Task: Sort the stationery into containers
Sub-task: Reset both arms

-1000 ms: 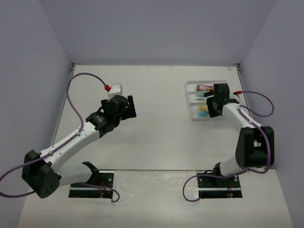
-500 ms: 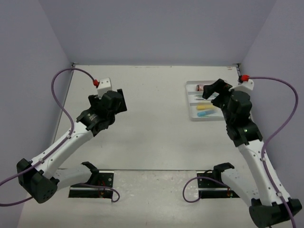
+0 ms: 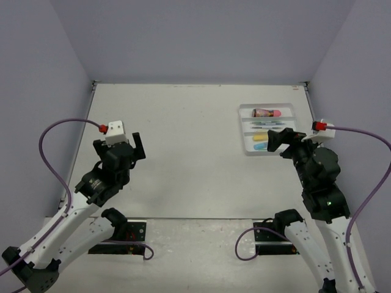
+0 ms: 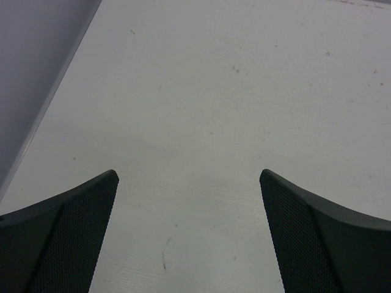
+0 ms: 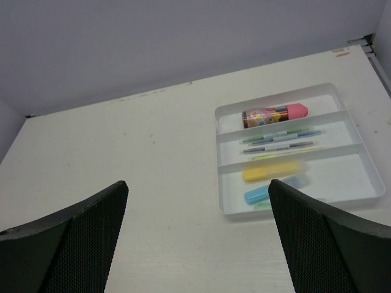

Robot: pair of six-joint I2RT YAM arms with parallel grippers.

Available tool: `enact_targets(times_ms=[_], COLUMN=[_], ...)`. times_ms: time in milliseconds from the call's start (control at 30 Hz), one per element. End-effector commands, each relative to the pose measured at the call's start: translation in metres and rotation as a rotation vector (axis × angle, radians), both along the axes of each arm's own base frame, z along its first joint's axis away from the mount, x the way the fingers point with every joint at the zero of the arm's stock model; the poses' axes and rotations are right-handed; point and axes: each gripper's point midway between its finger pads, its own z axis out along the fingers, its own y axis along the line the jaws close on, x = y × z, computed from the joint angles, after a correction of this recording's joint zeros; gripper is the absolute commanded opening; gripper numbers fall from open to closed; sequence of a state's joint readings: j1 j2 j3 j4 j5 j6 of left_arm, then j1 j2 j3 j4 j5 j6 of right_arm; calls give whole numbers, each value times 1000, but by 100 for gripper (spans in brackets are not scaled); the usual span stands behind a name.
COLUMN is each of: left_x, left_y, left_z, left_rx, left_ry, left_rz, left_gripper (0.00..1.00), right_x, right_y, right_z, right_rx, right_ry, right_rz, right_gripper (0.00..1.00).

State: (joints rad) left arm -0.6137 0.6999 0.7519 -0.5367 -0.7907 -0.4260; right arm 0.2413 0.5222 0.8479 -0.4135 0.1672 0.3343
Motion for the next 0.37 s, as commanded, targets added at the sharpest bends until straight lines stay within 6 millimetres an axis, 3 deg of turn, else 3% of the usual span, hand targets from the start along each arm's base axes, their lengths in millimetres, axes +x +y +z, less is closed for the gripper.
enact_targets(times_ms=[0,333], left_x=[10,10], left_y=[-3,2], left_z=[24,20], left_rx=[-38,-32], left_ry=[-111,-91], left_rz=[-17,12], left_gripper=[100,100], right_x=[4,-1], right_y=[7,7], right_z=[-17,-24], right_rx=[-23,-25], right_ry=[43,41], right_rz=[41,45], right_gripper=[99,99])
